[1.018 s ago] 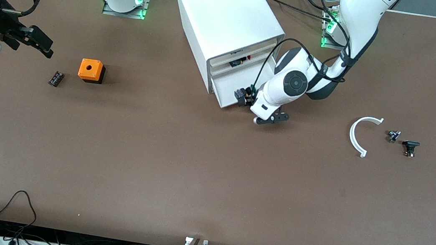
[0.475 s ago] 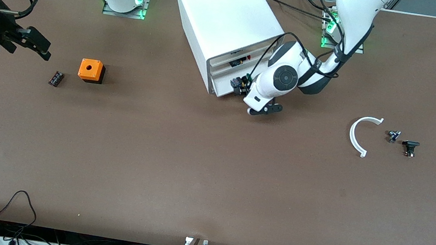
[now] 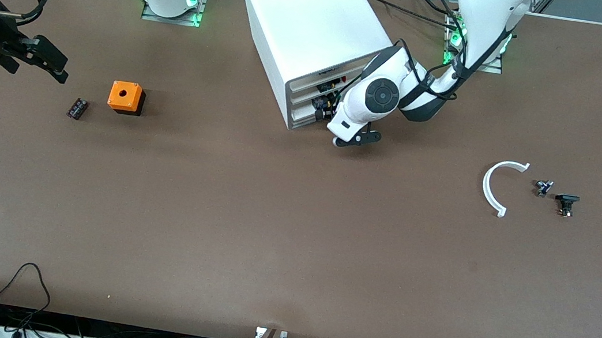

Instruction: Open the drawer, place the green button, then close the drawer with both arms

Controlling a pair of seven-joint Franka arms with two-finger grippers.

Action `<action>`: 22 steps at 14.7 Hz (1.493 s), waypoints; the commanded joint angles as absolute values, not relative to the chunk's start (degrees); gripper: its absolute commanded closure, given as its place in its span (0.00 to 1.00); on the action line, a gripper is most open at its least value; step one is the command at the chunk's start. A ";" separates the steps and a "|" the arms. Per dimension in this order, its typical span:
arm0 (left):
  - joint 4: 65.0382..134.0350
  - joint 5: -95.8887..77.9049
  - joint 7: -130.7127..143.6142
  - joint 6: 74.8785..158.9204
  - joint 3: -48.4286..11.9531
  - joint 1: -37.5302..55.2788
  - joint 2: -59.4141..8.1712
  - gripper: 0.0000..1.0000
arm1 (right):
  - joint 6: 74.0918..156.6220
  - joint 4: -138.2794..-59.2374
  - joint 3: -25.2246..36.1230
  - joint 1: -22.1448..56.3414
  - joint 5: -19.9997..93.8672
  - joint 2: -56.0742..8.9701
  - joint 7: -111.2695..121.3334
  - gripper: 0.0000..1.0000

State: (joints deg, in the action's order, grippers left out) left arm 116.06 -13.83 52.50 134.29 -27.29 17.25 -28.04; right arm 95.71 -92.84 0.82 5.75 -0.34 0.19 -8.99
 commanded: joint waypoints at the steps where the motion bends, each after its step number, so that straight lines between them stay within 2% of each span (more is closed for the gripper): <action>1: 117.25 -15.21 53.79 133.77 -28.65 17.31 -26.63 0.00 | 94.22 -90.97 0.79 5.89 0.35 -0.70 -8.18 0.00; 7: 116.55 -15.21 55.11 131.93 -28.57 16.70 -25.76 0.00 | 93.43 -90.79 0.70 5.89 0.35 -0.62 -6.15 0.00; 10: 114.79 -14.07 54.32 128.78 -28.30 13.90 -22.42 0.00 | 92.99 -90.09 0.70 5.98 0.00 -0.62 -6.50 0.00; 17: 96.88 -0.45 41.86 103.48 -27.86 6.34 -22.06 0.00 | 92.90 -89.91 0.79 5.80 0.26 -0.62 -6.50 0.00; 22: 92.04 3.52 24.39 94.86 -27.95 0.10 -18.03 0.00 | 92.90 -89.91 0.79 5.80 0.26 -0.62 -6.50 0.00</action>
